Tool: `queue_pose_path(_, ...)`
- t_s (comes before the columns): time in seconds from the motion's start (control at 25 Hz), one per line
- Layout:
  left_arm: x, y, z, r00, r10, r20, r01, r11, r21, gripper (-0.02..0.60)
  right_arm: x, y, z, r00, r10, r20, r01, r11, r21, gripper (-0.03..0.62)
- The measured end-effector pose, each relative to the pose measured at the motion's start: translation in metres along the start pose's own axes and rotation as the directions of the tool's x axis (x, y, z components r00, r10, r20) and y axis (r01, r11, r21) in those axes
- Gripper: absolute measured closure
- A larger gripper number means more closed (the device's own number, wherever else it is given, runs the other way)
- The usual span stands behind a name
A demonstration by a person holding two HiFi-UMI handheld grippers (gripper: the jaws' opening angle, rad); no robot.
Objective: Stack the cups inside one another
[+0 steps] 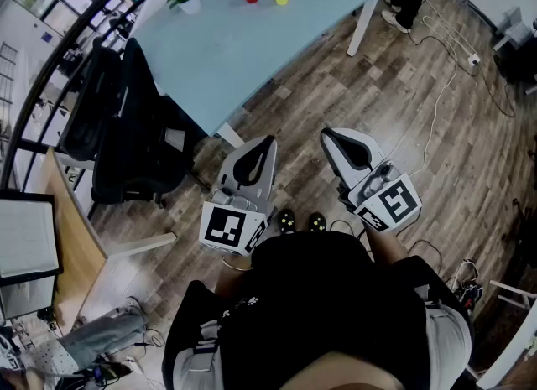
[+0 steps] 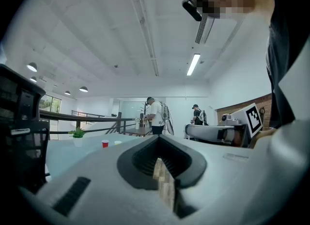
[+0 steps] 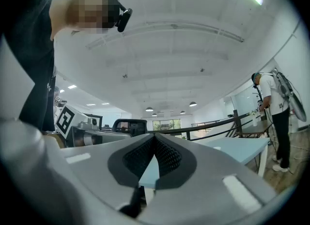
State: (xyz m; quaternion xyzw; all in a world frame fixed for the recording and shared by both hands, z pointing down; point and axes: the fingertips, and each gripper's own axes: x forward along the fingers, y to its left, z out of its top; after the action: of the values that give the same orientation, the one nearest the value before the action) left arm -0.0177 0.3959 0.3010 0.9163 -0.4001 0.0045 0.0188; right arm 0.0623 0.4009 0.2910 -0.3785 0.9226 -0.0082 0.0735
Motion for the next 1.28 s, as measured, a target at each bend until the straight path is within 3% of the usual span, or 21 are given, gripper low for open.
queue_pose_path(0.48,-0.008,0.011,-0.001,1.000,0.001,-0.005,0.000,1.000,0.026,0.591,0.010,0.008,-0.002,1.000,-0.001,0.020,0.000,0.999,0.044,0.589)
queue_pose_path(1.28,-0.006,0.036,0.001,0.995,-0.103,0.011,0.103,0.995,0.013,0.591,0.027,0.012,-0.004,0.995,-0.103,0.000,0.103,0.994,0.021,0.589)
